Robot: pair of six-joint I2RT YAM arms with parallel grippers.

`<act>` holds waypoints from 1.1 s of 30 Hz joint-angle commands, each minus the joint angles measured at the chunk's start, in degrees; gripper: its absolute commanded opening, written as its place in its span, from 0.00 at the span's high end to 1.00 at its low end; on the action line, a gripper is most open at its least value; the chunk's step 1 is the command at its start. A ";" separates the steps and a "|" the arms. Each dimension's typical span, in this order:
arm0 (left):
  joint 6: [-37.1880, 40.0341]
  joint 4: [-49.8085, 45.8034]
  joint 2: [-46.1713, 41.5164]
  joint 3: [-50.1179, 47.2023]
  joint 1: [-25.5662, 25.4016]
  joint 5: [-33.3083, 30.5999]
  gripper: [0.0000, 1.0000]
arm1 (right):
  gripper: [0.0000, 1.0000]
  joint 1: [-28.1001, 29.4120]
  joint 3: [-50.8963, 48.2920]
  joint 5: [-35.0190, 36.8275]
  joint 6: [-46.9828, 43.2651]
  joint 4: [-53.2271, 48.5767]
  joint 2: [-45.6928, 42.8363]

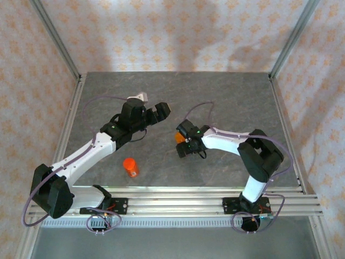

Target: Sort the pills into containers

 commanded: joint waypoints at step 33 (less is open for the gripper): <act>4.66 -4.01 4.54 4.42 0.47 2.17 0.00 | 0.10 -12.23 0.38 8.02 6.37 -11.45 -9.42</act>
